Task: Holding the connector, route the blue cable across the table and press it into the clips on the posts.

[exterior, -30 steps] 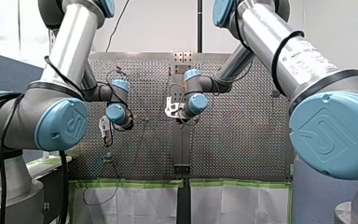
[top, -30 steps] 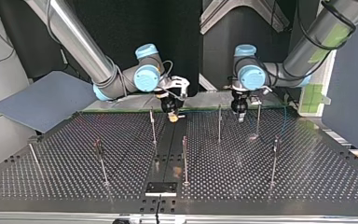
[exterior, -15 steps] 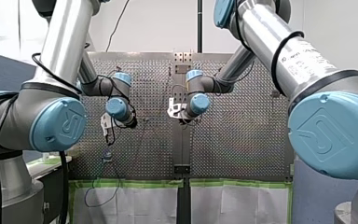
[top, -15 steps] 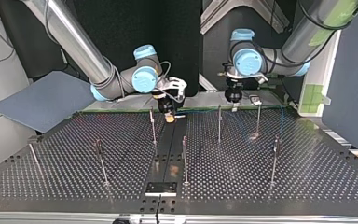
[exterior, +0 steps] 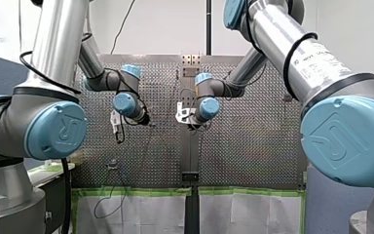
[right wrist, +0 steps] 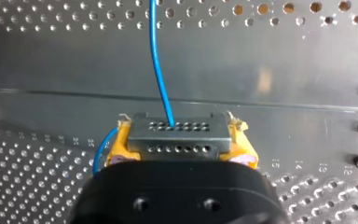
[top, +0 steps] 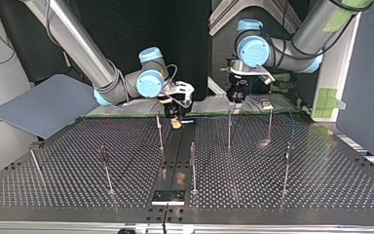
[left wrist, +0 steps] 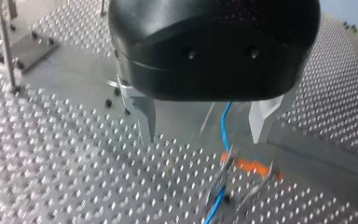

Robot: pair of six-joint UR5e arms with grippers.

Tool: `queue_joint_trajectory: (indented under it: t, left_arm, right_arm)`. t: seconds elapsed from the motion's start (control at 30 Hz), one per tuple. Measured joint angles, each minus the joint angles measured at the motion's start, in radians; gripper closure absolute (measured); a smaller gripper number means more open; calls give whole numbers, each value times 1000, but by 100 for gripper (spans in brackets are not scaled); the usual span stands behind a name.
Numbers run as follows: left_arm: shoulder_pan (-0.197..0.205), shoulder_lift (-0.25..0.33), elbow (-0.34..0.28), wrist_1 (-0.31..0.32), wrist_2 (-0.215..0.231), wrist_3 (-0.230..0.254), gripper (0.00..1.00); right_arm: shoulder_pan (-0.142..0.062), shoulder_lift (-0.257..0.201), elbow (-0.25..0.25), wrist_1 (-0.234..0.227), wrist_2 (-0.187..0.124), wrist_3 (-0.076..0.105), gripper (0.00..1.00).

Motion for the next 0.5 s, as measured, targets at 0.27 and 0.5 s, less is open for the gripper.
queue_joint_trajectory:
  t: [0.27, 0.5]
  left_arm:
    - [-73, 1, -1, 42, -40, -23, 1]
    - [-130, -28, 32, 46, -43, -30, 1]
  right_arm:
    - [-5, 0, 0, 1, -2, 0, 100]
    - [-6, 0, 0, 1, -5, 0, 100]
